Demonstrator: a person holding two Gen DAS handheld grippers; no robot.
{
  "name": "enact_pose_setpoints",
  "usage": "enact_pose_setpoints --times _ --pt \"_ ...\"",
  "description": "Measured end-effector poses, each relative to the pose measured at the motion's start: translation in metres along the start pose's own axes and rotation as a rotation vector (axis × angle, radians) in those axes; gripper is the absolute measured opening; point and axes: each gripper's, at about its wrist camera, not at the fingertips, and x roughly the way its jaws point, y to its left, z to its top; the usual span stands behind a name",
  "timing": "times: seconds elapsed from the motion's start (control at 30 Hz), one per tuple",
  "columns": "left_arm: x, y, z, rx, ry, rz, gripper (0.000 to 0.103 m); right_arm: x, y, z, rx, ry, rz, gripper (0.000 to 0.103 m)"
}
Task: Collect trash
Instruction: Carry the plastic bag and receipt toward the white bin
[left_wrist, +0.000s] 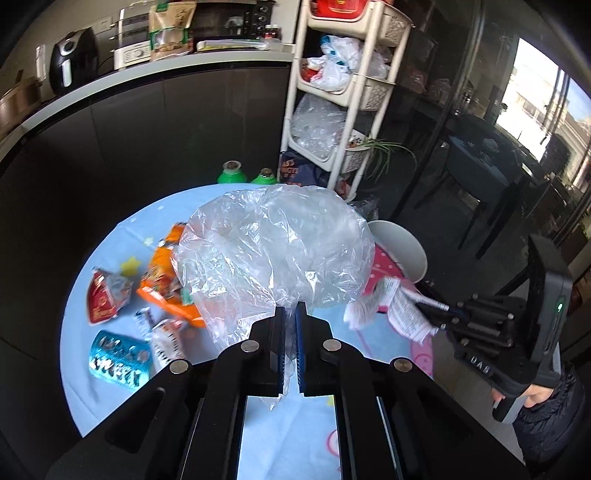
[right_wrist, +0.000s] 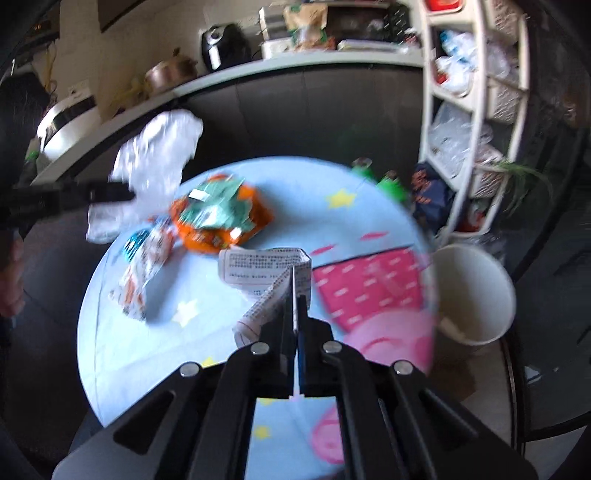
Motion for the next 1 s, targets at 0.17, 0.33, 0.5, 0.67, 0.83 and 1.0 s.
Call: enact_pose_setpoints --times 0.17,0.33,0.5,0.67,0.83,1.0 --pt "0.02 -0.041 0.023 0.042 -0.005 -0.069 0.004 -0.029 -0.048 0.01 0.046 -0.056 -0.078 0.003" --pt "0.056 -0.089 0.047 0.081 0.006 -0.131 0.004 -0.04 -0.102 0.006 0.106 -0.067 -0.159 0.003" --pt "0.103 -0.135 0.069 0.117 0.04 -0.174 0.004 -0.039 -0.164 -0.006 0.189 -0.059 -0.227 0.003" --pt "0.154 -0.174 0.09 0.138 0.088 -0.232 0.004 -0.023 -0.214 -0.019 0.25 -0.033 -0.263 0.003" --pt "0.208 -0.206 0.098 0.173 0.136 -0.237 0.004 0.006 -0.251 -0.029 0.295 -0.006 -0.264 0.003" --pt "0.254 -0.214 0.101 0.155 0.197 -0.237 0.004 0.039 -0.272 -0.036 0.323 0.03 -0.249 0.004"
